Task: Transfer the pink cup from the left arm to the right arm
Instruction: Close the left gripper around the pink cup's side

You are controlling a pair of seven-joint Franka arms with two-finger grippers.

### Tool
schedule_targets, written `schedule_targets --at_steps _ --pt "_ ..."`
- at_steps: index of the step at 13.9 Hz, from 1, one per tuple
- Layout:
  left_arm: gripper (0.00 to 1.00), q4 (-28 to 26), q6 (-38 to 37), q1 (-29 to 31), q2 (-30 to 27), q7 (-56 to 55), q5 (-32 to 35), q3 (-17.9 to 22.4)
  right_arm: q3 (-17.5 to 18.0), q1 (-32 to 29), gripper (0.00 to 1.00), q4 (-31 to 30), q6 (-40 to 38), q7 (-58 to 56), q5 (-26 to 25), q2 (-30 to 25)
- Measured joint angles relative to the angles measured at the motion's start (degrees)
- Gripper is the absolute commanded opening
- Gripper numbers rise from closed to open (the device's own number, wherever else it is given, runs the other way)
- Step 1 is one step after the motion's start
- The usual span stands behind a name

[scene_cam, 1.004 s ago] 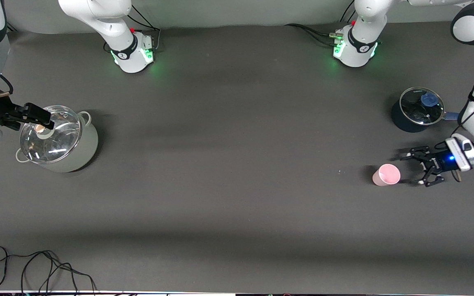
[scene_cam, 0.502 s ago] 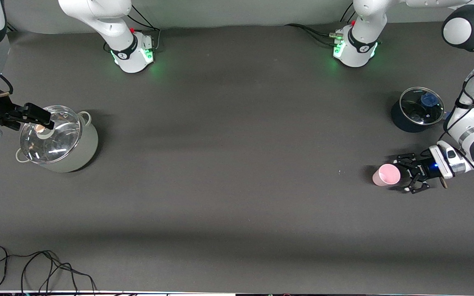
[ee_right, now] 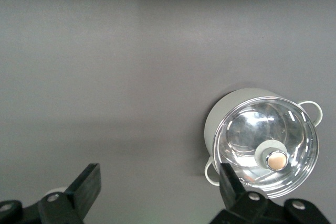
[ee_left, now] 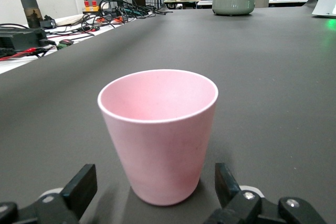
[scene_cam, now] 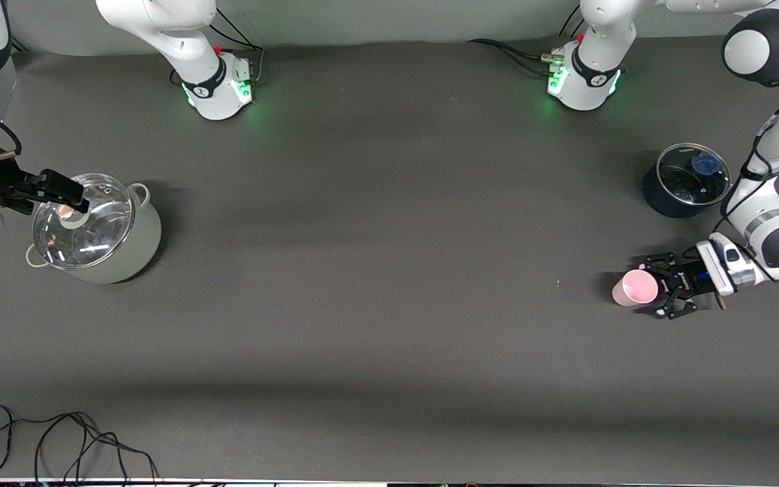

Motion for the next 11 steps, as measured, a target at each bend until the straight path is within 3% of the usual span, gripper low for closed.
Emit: schedule_targets --at_steps 4,5,7,11 --pt "0.97 -0.37 0.07 -0.96 0.13 0.00 -0.83 0.00 0.00 0.00 1.00 0.00 0.00 0.00 0.00 0.00" --pt "0.90 -0.51 0.16 -1.16 0.13 0.00 -1.12 0.00 0.00 0.00 1.00 0.00 0.00 0.00 0.00 0.00" --pt "0.65 -0.59 0.55 -1.50 0.13 0.00 -1.38 -0.01 0.00 0.00 1.00 0.00 0.00 0.00 0.00 0.00" --pt "0.51 -0.60 0.84 -1.97 0.13 0.00 -1.95 -0.01 0.00 -0.01 1.00 0.00 0.00 0.00 0.00 0.00"
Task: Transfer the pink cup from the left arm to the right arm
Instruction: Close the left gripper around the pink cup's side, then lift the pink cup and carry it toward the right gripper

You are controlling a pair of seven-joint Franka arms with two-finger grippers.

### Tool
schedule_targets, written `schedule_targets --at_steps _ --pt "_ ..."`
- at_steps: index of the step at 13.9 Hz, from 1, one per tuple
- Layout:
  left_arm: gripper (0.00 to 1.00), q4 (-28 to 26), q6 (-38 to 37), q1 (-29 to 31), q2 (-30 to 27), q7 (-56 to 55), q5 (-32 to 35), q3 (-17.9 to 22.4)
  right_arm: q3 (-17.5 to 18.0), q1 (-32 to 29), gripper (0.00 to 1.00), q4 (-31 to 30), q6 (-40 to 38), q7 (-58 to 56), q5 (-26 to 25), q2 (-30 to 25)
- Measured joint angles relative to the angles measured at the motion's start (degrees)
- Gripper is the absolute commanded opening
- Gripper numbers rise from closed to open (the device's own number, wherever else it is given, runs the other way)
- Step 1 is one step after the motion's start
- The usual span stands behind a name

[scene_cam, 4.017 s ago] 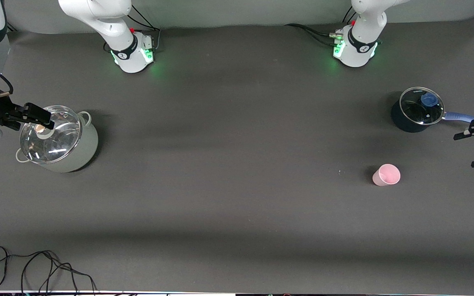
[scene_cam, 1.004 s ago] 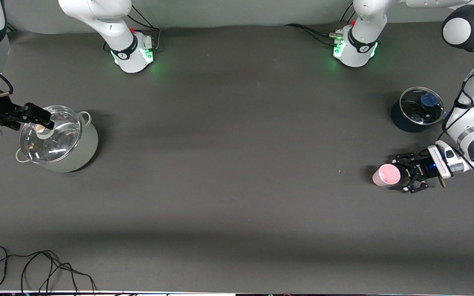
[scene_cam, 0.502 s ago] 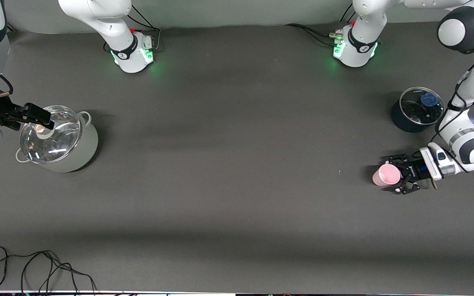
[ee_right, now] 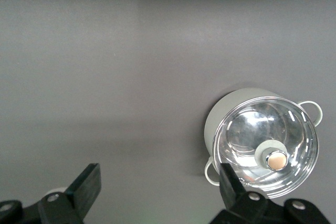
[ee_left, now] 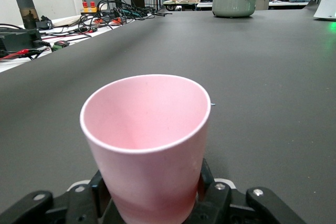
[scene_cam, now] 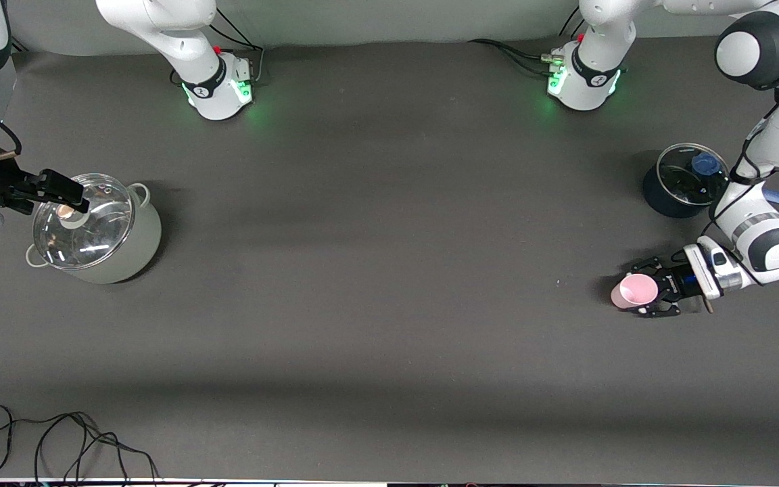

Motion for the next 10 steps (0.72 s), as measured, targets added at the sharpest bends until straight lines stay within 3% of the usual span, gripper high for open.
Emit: schedule_targets --at_steps 5,10 --pt "0.42 1.31 0.22 -1.31 -0.71 -6.03 -0.37 -0.16 0.00 -0.03 1.00 0.00 0.00 0.00 0.00 0.00" --pt "0.41 2.41 5.51 -10.86 -10.27 -29.71 -3.51 -0.79 0.00 -0.04 1.00 0.01 -0.03 0.02 0.00 0.00"
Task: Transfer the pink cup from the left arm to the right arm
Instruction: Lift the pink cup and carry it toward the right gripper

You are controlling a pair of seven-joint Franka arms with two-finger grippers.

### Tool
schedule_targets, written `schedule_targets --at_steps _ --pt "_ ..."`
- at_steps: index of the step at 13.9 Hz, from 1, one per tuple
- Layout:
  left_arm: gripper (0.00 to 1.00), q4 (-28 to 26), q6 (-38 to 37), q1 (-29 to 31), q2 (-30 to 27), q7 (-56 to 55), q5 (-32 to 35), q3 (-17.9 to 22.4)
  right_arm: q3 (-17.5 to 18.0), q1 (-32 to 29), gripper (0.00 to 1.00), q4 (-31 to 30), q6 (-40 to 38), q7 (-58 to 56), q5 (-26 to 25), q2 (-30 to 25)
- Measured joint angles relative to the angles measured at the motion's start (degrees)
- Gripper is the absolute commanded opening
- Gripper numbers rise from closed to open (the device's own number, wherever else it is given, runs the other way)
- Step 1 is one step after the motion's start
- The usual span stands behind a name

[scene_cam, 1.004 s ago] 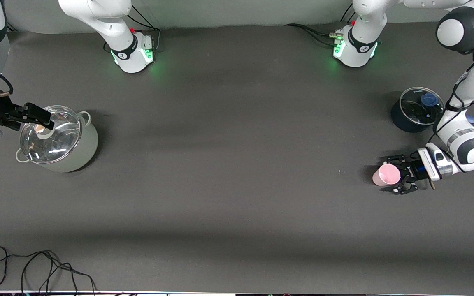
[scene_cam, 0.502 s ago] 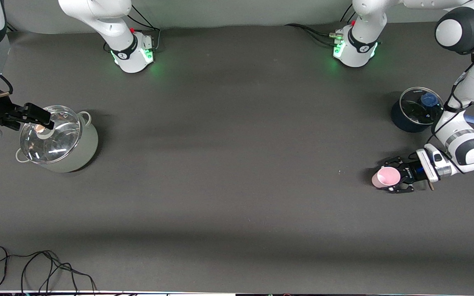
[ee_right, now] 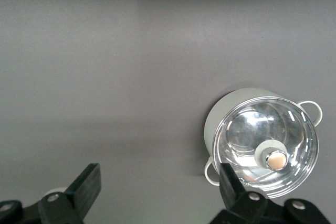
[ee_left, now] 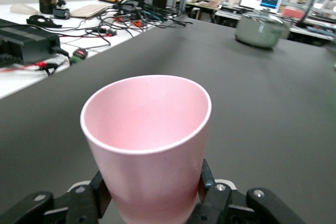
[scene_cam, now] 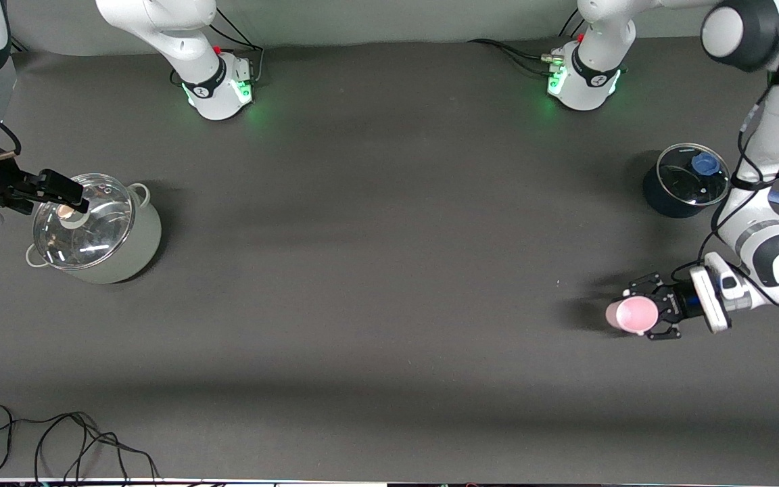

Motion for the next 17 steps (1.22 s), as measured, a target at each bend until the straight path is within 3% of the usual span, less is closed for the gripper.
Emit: schedule_targets --at_steps 4,10,12,17 --pt "0.41 -0.93 11.06 -13.10 -8.52 -19.20 -1.70 -0.28 -0.07 -0.12 1.00 0.00 -0.06 -0.01 0.00 0.03" --pt "0.38 -5.30 23.03 -28.06 -16.03 -26.98 -9.66 -0.90 -0.70 -0.28 0.96 0.31 -0.06 1.49 0.00 0.18" --pt "0.37 -6.65 27.64 -32.85 -18.84 -29.97 -9.74 -1.07 -0.71 -0.15 0.96 0.63 -0.06 8.04 0.65 0.18" --pt "0.39 -10.24 42.31 -47.08 -26.45 -31.52 -10.01 -1.33 0.77 0.53 0.94 2.27 -1.58 33.55 9.63 0.13"
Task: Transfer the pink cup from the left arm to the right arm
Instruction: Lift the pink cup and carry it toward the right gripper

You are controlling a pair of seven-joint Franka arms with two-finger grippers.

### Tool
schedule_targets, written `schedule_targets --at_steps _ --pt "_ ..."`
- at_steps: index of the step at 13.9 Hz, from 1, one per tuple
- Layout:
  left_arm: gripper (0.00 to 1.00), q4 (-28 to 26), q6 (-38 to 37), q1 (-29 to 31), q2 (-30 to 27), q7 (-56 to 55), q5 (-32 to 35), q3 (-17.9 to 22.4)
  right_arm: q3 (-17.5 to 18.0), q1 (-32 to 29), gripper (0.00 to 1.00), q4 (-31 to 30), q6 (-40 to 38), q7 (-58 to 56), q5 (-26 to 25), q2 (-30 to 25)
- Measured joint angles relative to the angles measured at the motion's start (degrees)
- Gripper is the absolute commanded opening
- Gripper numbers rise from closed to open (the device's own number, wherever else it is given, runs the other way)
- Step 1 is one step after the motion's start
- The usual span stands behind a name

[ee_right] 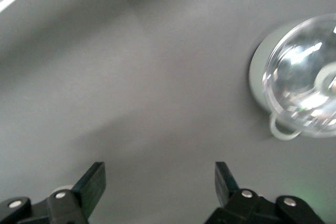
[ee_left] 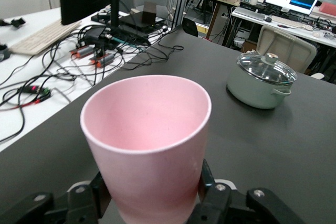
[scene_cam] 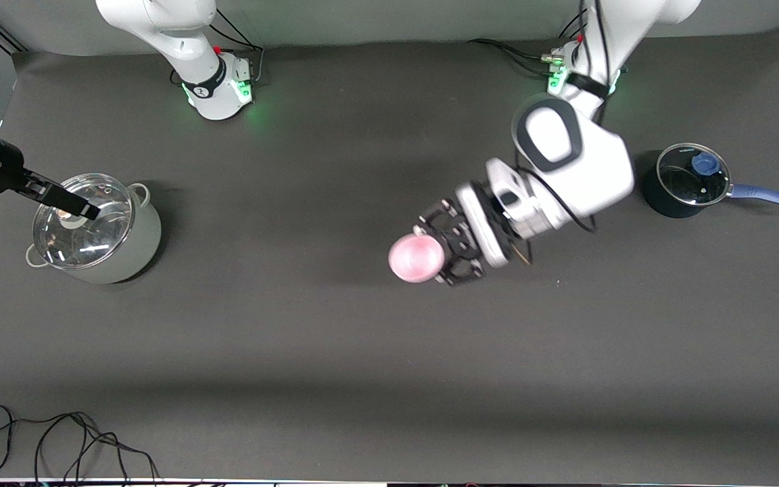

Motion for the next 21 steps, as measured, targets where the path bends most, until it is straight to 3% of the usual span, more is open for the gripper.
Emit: schedule_targets --at_steps 6,11,17,21 --pt "0.39 -1.53 11.34 -11.60 -6.01 0.00 -0.03 -0.01 0.95 9.71 0.99 4.72 -0.12 36.04 8.59 0.00" --pt "0.39 -2.56 12.88 -13.33 -7.48 0.03 -0.02 0.18 1.26 22.88 0.99 7.96 0.16 58.37 10.50 3.40" --pt "0.39 -2.94 14.18 -13.78 -7.47 0.04 -0.02 0.29 1.27 30.27 0.99 14.49 0.29 66.87 14.42 12.08" --pt "0.39 -3.41 14.19 -13.82 -7.48 0.05 -0.02 0.35 1.14 31.45 0.97 15.74 0.27 67.70 14.42 13.01"
